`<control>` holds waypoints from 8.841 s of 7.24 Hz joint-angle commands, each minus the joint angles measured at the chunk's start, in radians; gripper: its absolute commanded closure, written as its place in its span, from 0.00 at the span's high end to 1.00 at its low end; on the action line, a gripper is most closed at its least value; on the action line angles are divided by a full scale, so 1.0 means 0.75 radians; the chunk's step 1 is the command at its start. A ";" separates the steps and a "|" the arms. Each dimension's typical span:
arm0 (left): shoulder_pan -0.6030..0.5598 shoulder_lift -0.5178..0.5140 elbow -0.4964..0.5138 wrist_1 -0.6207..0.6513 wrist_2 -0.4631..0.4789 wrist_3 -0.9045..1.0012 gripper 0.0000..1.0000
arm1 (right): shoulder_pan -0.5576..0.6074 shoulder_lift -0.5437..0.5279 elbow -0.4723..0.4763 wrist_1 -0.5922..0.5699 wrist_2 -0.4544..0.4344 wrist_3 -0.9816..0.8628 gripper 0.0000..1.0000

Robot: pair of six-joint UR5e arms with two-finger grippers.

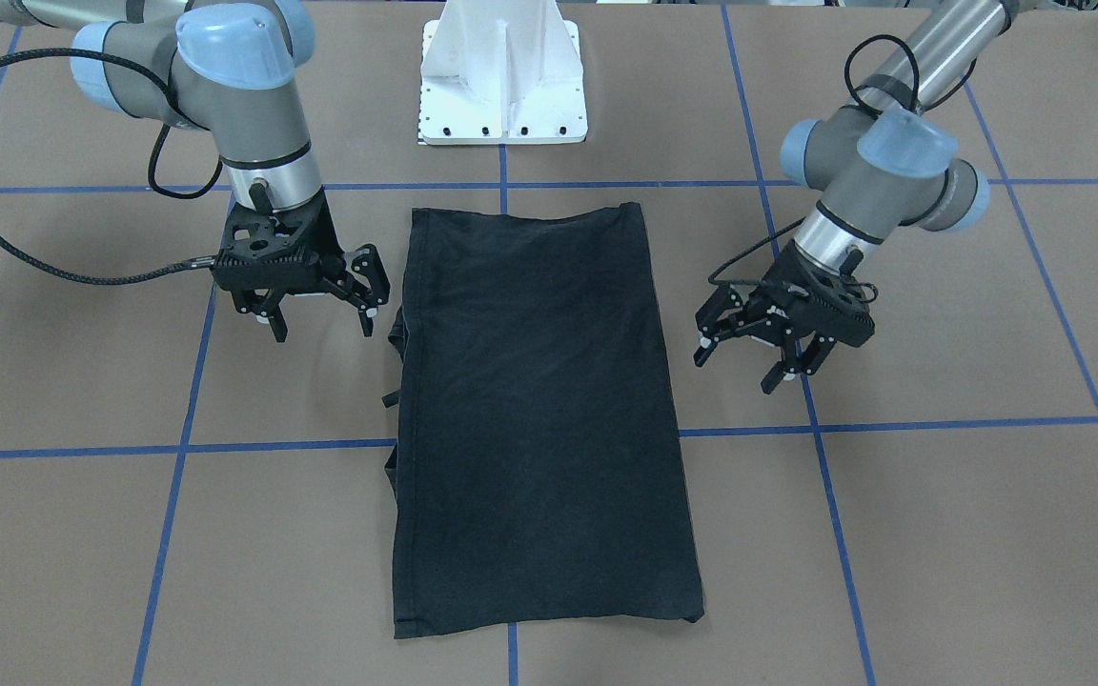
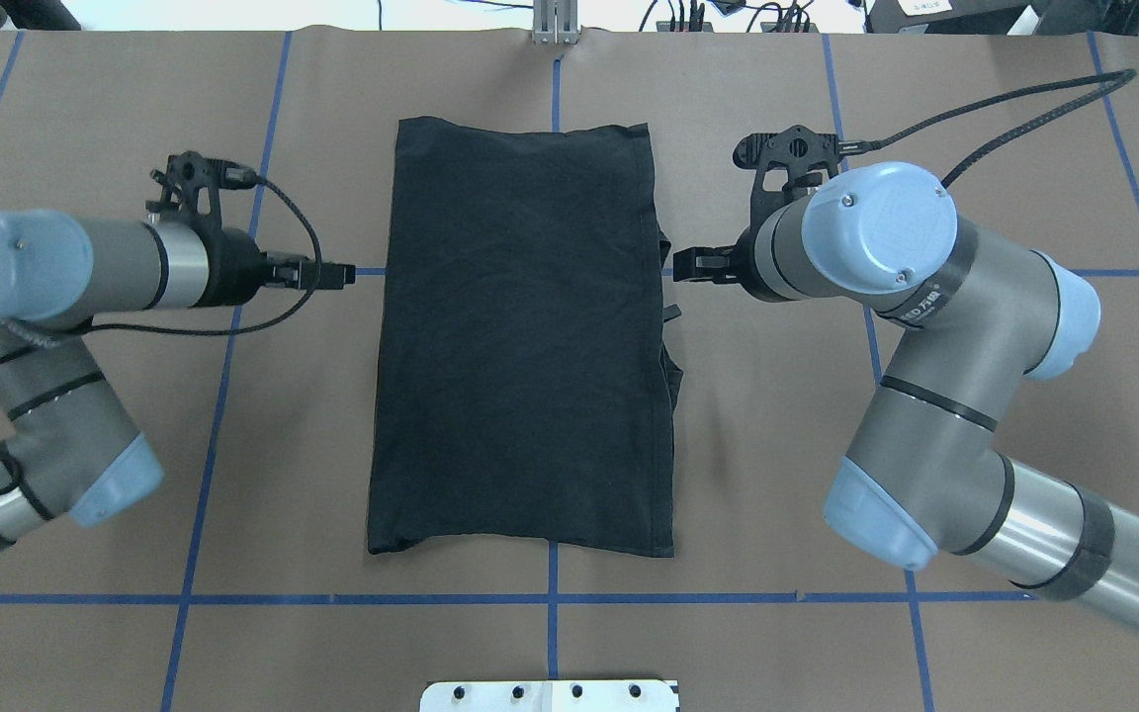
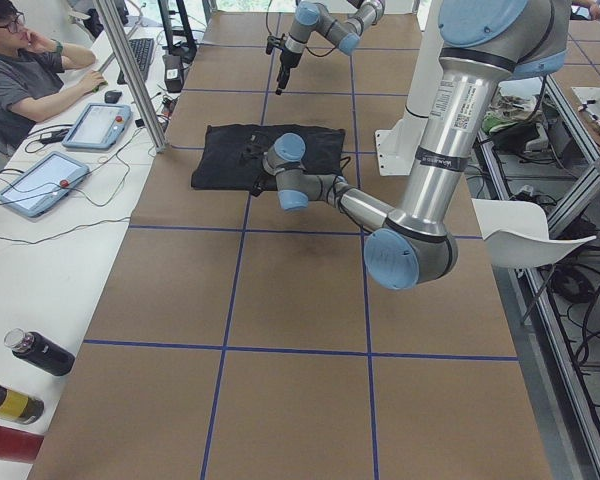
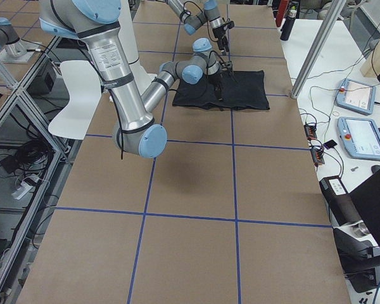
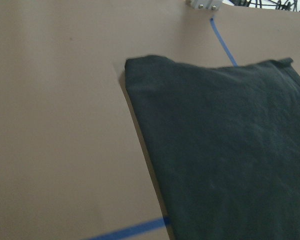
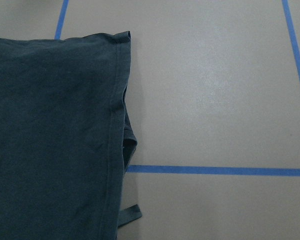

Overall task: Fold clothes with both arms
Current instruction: 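Move both grippers to the shirt's edges nearest the robot, then lower the right gripper to the shirt corner nearest the robot, then grasp the near shirt corners with the left and right grippers, then lift the near edge with both grippers and fold it toward the far edge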

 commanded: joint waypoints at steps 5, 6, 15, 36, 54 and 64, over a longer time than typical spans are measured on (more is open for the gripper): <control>0.450 0.196 -0.421 0.391 0.315 -0.227 1.00 | -0.060 -0.090 0.127 0.017 -0.009 0.094 1.00; 0.505 0.188 -0.422 0.459 0.374 -0.243 1.00 | -0.060 -0.090 0.127 0.017 -0.009 0.094 1.00; 0.642 0.169 -0.409 0.480 0.419 -0.362 0.64 | -0.060 -0.090 0.129 0.017 -0.009 0.092 1.00; 0.661 0.139 -0.391 0.480 0.415 -0.507 0.00 | -0.579 -0.037 0.014 -0.002 -0.415 0.748 1.00; 0.661 0.129 -0.397 0.480 0.413 -0.507 0.00 | -0.572 0.117 -0.220 0.004 -0.483 0.951 0.00; 0.622 0.147 -0.789 0.656 0.229 -0.487 0.00 | -0.673 0.070 0.441 -0.430 -0.426 0.935 0.00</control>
